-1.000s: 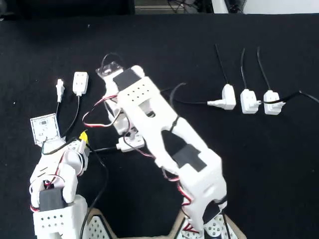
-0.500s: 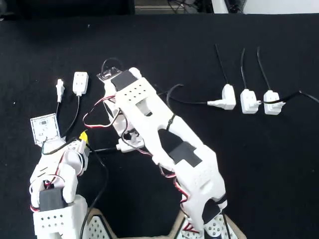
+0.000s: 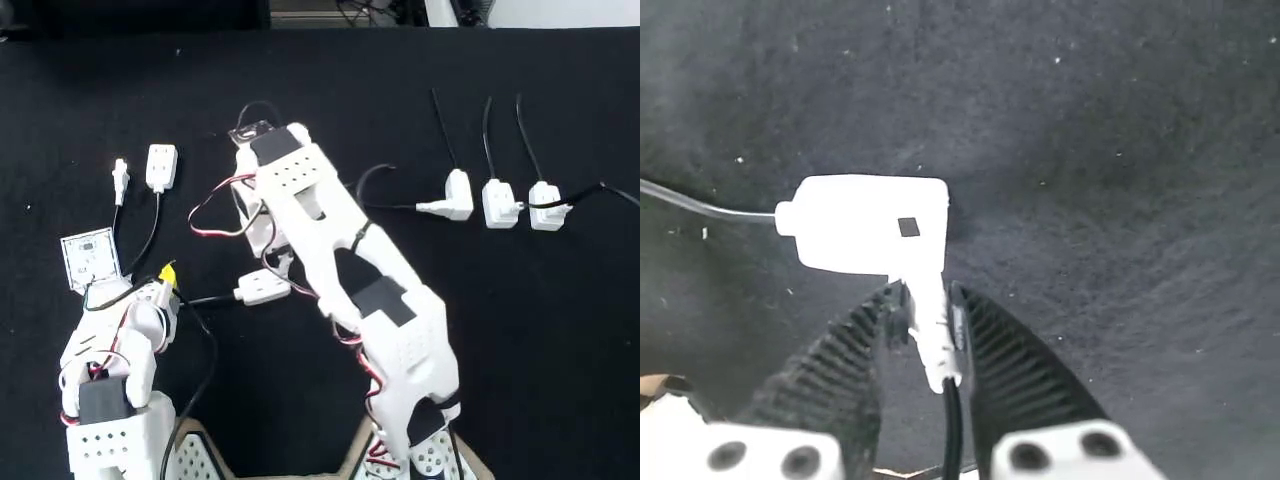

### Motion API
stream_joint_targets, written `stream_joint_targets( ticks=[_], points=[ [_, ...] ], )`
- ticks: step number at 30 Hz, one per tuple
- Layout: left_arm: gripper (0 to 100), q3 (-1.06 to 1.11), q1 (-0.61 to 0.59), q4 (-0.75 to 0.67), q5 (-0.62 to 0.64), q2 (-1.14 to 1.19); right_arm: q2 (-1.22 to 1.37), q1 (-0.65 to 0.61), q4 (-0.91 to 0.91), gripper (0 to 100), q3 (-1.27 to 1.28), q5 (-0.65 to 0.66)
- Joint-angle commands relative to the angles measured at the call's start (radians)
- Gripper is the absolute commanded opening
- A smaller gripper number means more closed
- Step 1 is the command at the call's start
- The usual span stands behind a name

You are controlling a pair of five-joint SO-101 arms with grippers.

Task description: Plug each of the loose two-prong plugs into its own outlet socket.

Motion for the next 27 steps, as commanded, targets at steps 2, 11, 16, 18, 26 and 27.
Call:
stream_joint_targets(
  ticks=[2,11,16,18,26,27],
  points=[
    [19,-0.041,-0.012,-0.005,0.006,-0.002,-0.061,0.025,0.034,1.0,-0.008,0.026],
    [19,-0.042,-0.012,-0.005,0.008,-0.002,-0.062,0.026,0.034,1.0,0.059,0.026],
    [19,-0.042,-0.012,-0.005,0.008,-0.002,-0.062,0.025,0.034,1.0,0.061,0.026],
    [19,-0.042,-0.012,-0.005,0.008,-0.002,-0.062,0.021,0.034,1.0,0.061,0.023],
    [19,-0.044,-0.012,-0.005,0.008,-0.002,-0.061,0.015,0.034,1.0,0.084,0.021],
    [19,-0.044,-0.012,-0.005,0.008,-0.002,-0.061,0.006,0.034,1.0,0.091,0.021]
  ],
)
